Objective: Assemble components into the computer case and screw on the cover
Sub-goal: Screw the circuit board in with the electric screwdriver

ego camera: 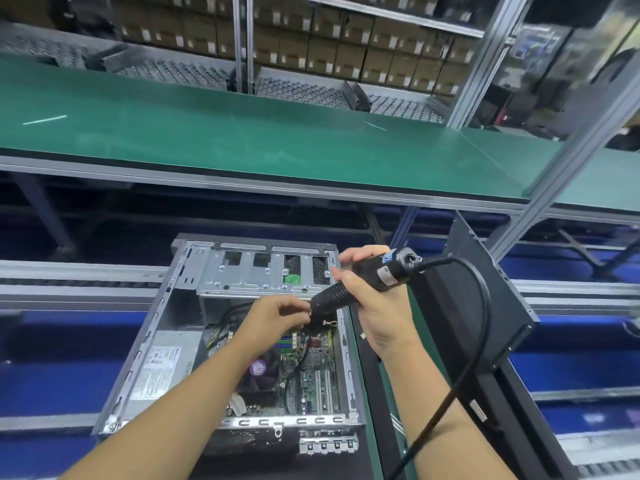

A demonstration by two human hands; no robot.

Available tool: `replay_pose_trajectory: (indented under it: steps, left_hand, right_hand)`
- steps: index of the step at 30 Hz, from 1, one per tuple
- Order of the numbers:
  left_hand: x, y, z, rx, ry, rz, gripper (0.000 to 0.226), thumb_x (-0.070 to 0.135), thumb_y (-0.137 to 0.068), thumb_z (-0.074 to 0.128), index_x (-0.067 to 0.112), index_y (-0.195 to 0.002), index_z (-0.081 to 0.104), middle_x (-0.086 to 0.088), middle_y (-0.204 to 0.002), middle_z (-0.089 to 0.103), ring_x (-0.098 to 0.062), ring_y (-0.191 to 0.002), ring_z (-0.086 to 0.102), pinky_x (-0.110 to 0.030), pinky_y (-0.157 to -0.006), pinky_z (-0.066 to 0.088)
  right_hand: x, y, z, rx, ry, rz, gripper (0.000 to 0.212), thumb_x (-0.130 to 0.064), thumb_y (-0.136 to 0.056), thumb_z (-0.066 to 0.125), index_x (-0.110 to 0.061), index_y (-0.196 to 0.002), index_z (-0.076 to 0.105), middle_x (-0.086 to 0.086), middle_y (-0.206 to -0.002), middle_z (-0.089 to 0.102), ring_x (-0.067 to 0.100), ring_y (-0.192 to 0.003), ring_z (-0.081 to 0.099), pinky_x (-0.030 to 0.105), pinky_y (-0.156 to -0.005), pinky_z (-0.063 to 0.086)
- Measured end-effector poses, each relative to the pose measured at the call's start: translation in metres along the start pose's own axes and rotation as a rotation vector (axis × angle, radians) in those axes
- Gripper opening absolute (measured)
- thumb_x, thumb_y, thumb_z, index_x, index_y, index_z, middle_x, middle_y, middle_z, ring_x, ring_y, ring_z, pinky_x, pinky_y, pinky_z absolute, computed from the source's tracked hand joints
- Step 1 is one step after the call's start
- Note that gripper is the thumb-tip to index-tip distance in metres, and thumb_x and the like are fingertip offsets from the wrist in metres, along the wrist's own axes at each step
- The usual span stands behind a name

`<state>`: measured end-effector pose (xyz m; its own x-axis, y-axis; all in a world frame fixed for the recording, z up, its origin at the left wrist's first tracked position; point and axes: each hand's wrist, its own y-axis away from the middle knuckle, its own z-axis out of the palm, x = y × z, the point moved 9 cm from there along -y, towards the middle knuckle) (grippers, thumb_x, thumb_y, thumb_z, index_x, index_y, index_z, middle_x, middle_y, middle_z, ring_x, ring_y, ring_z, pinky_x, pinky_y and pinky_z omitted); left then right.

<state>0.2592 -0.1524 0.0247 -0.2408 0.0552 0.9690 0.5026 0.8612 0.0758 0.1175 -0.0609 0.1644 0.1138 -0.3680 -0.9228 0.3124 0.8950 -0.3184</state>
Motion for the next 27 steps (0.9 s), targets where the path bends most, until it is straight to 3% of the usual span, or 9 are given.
replay_pose_trajectory:
  steps: [4,10,15,19,22,24,27]
  left_hand:
    - [0.026,-0.001,-0.007,0.036,-0.301,0.175,0.023,0.020,-0.085,0.076,0.042,-0.082,0.071,0.026,-0.075,0.068,0.003,-0.073,0.065,-0.016,-0.068,0.050]
    - [0.047,-0.012,-0.036,0.135,-0.416,0.335,0.025,0.020,-0.085,0.076,0.028,-0.107,0.067,0.020,-0.087,0.069,0.001,-0.067,0.061,-0.018,-0.066,0.048]
    - [0.040,-0.027,-0.057,0.124,-0.442,0.302,0.023,0.022,-0.086,0.075,0.032,-0.097,0.058,0.019,-0.085,0.065,0.004,-0.065,0.057,-0.023,-0.061,0.042]
    - [0.031,-0.049,-0.067,0.118,-0.469,0.244,0.022,0.022,-0.083,0.079,0.026,-0.099,0.063,0.024,-0.076,0.063,0.003,-0.069,0.057,-0.026,-0.065,0.047]
    - [0.022,-0.065,-0.063,0.083,-0.539,0.226,0.024,0.020,-0.081,0.079,0.022,-0.102,0.067,0.017,-0.081,0.066,-0.011,-0.079,0.062,-0.031,-0.074,0.051]
    - [0.016,-0.072,-0.058,0.073,-0.535,0.213,0.027,0.020,-0.080,0.079,0.020,-0.104,0.068,0.014,-0.082,0.066,-0.013,-0.080,0.062,-0.031,-0.074,0.051]
    - [0.008,-0.077,-0.049,0.065,-0.552,0.201,0.028,0.021,-0.079,0.080,0.020,-0.105,0.069,0.012,-0.085,0.069,-0.014,-0.082,0.064,-0.029,-0.072,0.049]
  right_hand:
    - [-0.007,-0.015,0.016,-0.003,0.079,-0.039,0.043,0.016,-0.081,0.063,-0.026,-0.093,0.064,0.002,-0.102,0.066,0.020,-0.100,0.061,0.056,-0.094,0.050]
    - [-0.014,-0.050,0.056,-0.026,0.192,-0.070,0.035,0.001,-0.078,0.067,-0.033,-0.082,0.066,-0.004,-0.089,0.065,0.028,-0.082,0.057,0.055,-0.083,0.052]
    - [-0.005,-0.072,0.088,-0.055,0.275,-0.052,0.028,-0.008,-0.080,0.067,-0.036,-0.077,0.066,-0.006,-0.078,0.065,0.020,-0.070,0.058,0.041,-0.075,0.056]
    - [0.013,-0.089,0.088,-0.027,0.293,-0.016,0.031,-0.006,-0.081,0.066,-0.037,-0.076,0.066,-0.003,-0.078,0.065,0.023,-0.071,0.056,0.047,-0.077,0.055]
    - [0.033,-0.100,0.082,-0.017,0.323,0.025,0.023,-0.006,-0.084,0.067,-0.029,-0.079,0.065,0.008,-0.079,0.064,0.025,-0.074,0.057,0.057,-0.082,0.055]
    - [0.044,-0.106,0.077,-0.019,0.332,0.050,0.007,-0.004,-0.087,0.068,-0.009,-0.086,0.063,0.021,-0.082,0.061,0.027,-0.074,0.057,0.060,-0.081,0.054]
    - [0.058,-0.111,0.066,-0.006,0.328,0.090,0.012,-0.003,-0.091,0.068,0.004,-0.092,0.059,0.026,-0.082,0.057,0.027,-0.075,0.055,0.057,-0.081,0.054]
